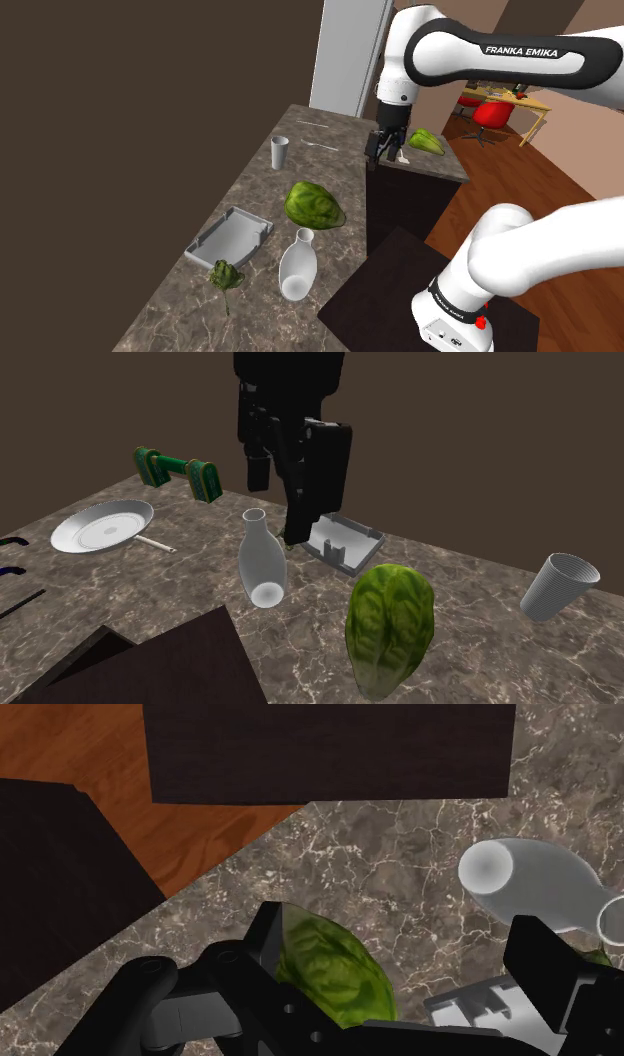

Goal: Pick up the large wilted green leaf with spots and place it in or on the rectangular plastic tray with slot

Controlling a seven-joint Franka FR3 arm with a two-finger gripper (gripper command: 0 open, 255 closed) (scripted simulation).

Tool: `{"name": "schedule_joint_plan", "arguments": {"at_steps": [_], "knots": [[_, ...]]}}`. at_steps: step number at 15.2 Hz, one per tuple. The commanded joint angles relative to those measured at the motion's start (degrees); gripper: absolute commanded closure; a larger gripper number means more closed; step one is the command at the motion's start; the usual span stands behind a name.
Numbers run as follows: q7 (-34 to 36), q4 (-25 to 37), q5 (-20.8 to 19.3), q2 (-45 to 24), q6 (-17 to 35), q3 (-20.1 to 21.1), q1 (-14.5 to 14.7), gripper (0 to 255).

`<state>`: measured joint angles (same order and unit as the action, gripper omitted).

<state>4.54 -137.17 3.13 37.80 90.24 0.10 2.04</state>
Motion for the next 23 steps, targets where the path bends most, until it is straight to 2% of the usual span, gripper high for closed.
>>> {"name": "schedule_joint_plan", "arguments": {"at_steps": [1, 12, 18, 23], "knots": [[1.8, -1.4, 1.9, -1.0, 2.6, 1.7, 1.1, 0], [9.1, -1.8, 9.6, -15.5, 18.9, 9.8, 6.2, 0], [12.8, 1.7, 11.8, -26.0, 27.1, 13.9, 8.6, 0], [16.2, 6.4, 12.0, -35.5, 32.9, 16.7, 10.5, 0]]}}
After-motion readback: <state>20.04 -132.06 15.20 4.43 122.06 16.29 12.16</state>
